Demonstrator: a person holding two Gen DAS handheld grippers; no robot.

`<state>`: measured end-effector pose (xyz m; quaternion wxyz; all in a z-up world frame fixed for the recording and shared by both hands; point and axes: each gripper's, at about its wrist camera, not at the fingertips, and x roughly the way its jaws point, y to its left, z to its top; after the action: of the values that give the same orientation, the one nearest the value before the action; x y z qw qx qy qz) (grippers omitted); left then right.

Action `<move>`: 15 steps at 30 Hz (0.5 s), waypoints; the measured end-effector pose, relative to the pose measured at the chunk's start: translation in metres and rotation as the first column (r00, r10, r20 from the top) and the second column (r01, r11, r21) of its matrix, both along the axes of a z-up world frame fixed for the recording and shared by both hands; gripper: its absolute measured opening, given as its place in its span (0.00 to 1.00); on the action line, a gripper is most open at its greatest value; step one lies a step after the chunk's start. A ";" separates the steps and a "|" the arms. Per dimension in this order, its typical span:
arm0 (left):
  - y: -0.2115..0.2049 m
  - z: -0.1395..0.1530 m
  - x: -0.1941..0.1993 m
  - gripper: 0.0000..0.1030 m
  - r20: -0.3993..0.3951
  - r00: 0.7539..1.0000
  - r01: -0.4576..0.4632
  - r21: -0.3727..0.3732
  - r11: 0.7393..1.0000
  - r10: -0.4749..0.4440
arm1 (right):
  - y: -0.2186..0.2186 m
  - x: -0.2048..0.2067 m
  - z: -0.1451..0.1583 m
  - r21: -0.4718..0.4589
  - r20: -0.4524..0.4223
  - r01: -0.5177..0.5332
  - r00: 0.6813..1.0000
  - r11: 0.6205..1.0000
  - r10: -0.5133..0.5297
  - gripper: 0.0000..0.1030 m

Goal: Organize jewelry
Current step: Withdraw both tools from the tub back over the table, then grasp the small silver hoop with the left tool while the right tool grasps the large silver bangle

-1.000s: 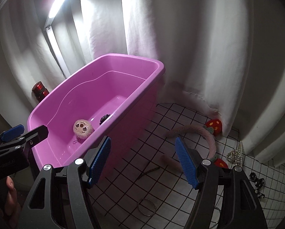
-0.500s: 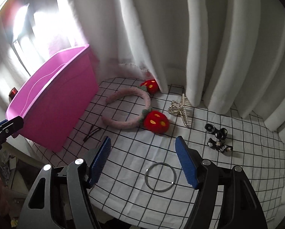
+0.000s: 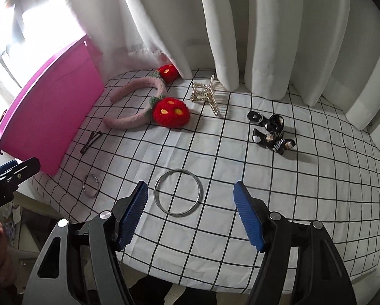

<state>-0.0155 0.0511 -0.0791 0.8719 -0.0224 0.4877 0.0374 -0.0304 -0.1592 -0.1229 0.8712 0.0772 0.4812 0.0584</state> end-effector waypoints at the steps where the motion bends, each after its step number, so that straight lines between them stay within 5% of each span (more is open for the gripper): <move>1: -0.002 -0.006 0.001 0.94 -0.011 1.000 0.006 0.000 1.000 -0.006 | 0.002 0.000 -0.006 0.002 -0.008 -0.005 1.000 1.000 0.005 0.65; 15: -0.002 -0.088 0.018 0.94 -0.145 0.989 -0.007 0.002 1.000 0.007 | 0.022 0.013 -0.073 0.011 -0.092 -0.061 0.994 0.998 0.062 0.65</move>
<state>0.0023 0.0488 -0.1668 0.8341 -0.0208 0.5497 0.0425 -0.0171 -0.1368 -0.1956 0.8454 0.0686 0.5230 0.0837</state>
